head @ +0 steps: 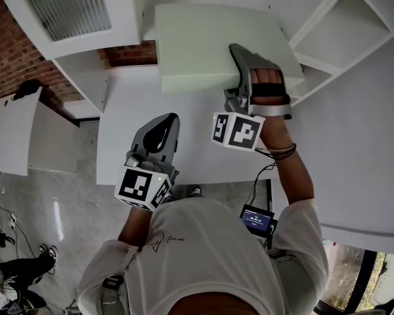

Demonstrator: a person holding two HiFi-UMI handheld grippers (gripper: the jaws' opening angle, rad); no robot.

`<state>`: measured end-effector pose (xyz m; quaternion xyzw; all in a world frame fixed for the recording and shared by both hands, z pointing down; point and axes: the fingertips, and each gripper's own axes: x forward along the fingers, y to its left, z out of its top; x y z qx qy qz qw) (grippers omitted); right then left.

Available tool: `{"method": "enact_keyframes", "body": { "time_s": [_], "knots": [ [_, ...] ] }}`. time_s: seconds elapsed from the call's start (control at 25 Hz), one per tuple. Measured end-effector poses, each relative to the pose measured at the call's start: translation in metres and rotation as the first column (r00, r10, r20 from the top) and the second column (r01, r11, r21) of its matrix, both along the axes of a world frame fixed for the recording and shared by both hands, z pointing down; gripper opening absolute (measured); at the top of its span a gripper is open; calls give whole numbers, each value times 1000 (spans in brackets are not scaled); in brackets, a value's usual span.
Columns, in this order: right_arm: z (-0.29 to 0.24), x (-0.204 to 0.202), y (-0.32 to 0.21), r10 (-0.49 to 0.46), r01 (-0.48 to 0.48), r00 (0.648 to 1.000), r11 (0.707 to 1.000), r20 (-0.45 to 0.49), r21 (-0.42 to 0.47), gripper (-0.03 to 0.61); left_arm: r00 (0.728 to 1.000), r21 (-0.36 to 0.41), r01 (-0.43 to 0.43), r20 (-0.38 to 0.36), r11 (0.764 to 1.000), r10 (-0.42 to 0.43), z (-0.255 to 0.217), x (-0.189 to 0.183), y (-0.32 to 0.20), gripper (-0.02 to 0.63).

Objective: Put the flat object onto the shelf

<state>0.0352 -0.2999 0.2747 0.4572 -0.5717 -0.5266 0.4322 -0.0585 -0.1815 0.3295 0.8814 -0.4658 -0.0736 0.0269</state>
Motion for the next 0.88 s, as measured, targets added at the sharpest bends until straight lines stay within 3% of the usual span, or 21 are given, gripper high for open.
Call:
{"method": "enact_keyframes", "body": {
  "time_s": [0.52,0.88],
  "knots": [
    [9,-13,-14,2,-2,1000,1000,-26,25,284,999,90,-43,7,995,42,-37,23,-13,14],
    [11,-19,-19,-10,11,999,1000,-33,29,284,997,155,-57,68,986,47,-56,36,-33,14]
  ]
}}
